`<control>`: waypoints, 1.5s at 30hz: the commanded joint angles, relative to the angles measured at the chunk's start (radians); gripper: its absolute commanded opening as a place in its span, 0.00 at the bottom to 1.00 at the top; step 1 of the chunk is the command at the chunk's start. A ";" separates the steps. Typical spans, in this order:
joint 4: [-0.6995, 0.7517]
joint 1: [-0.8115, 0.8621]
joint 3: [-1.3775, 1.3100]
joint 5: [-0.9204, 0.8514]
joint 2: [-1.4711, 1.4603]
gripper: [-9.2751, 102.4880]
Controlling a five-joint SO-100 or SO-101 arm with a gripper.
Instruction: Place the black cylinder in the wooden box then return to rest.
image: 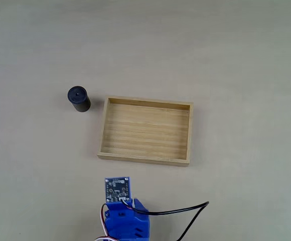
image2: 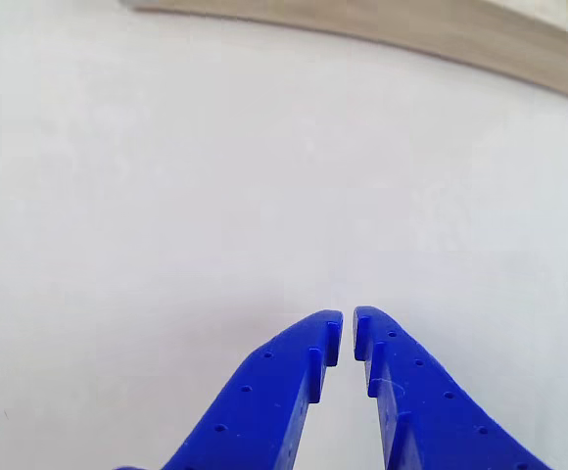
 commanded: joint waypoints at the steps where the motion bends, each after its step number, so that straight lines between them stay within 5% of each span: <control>1: -0.086 -0.040 -0.209 0.003 0.110 0.08; 19: -0.233 -0.169 -0.664 -0.117 0.649 0.08; 30: -0.434 -0.152 -0.747 -0.118 0.844 0.31; 45: -0.537 -0.206 -0.973 -0.107 1.167 0.33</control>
